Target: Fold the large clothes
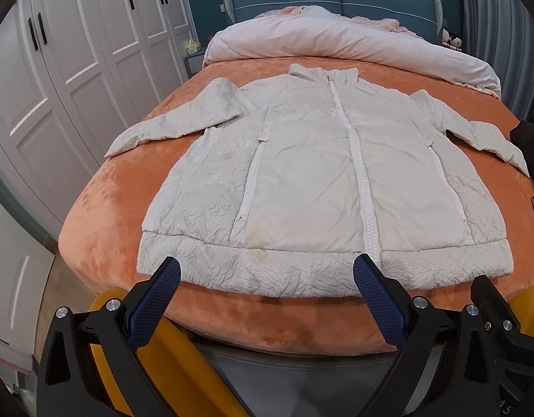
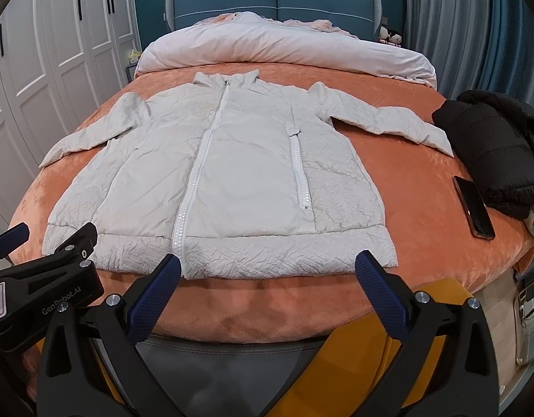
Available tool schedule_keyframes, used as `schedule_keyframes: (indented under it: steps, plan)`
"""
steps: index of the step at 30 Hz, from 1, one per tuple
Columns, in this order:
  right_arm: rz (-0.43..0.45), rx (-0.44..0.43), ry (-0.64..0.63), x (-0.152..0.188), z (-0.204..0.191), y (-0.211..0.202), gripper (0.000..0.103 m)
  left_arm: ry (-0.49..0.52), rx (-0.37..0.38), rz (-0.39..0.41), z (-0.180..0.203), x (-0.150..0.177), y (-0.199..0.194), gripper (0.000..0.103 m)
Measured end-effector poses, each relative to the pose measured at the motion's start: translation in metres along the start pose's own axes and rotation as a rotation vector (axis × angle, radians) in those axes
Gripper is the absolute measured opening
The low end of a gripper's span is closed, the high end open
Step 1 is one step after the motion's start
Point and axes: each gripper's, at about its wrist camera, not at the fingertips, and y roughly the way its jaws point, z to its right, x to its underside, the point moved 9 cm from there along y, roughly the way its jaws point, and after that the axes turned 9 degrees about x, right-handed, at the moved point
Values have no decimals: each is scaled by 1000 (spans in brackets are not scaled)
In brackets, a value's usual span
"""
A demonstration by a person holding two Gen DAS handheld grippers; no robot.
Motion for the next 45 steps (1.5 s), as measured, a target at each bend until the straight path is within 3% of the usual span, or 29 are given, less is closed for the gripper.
schedule_keyframes:
  steps: [45]
  plan:
    - [-16, 6, 0, 6, 1, 4, 98, -1, -4, -13, -5, 6, 4, 96]
